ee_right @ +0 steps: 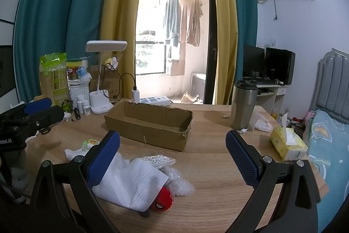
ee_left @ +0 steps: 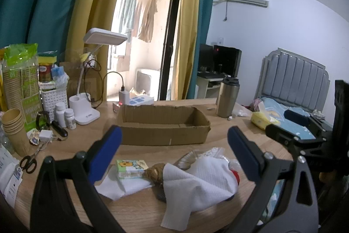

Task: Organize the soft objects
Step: 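Lower the right gripper onto the white towel and close on it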

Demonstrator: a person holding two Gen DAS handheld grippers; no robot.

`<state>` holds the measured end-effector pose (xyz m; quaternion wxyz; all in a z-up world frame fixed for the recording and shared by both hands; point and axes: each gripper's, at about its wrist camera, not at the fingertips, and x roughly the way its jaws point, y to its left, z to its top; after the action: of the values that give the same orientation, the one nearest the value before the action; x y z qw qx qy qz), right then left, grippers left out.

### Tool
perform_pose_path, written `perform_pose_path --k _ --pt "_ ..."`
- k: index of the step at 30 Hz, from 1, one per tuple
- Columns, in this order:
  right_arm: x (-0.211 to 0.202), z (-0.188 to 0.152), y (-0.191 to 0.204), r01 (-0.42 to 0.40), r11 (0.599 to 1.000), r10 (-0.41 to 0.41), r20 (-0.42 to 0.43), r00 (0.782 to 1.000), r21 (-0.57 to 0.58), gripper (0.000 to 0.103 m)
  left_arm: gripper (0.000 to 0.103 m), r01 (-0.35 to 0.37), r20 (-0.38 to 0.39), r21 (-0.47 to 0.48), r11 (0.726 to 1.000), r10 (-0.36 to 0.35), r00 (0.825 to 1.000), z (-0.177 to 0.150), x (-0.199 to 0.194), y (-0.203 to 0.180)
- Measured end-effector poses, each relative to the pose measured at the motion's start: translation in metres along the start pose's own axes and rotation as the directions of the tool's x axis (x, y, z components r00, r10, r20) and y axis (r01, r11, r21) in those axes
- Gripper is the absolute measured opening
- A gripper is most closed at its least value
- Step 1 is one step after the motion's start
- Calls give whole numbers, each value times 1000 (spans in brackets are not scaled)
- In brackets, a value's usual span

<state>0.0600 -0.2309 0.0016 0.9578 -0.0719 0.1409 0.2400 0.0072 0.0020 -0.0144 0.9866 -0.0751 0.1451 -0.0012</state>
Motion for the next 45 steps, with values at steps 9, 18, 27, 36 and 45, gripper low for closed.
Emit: perform_pose_path --k 9,18,27,36,45 --pt "-1 -2 2 -2 1000 2 -5 1000 0 99 99 2 -11 -13 1000 -2 1000 0 1 3" --pt "7 -9 -2 0 1000 0 -31 1000 7 99 99 -22 -71 -34 999 19 997 -12 14 14" --pt "35 -25 3 -31 999 32 -120 992 11 99 99 -71 -137 -75 995 61 989 -31 31 38" --pt "62 -36 29 -127 992 124 -208 970 -1 98 99 -114 -190 -127 985 88 978 -49 38 66" --pt "85 -45 62 -246 969 235 -296 926 -1 77 99 -134 -212 -173 976 96 973 -58 39 84"
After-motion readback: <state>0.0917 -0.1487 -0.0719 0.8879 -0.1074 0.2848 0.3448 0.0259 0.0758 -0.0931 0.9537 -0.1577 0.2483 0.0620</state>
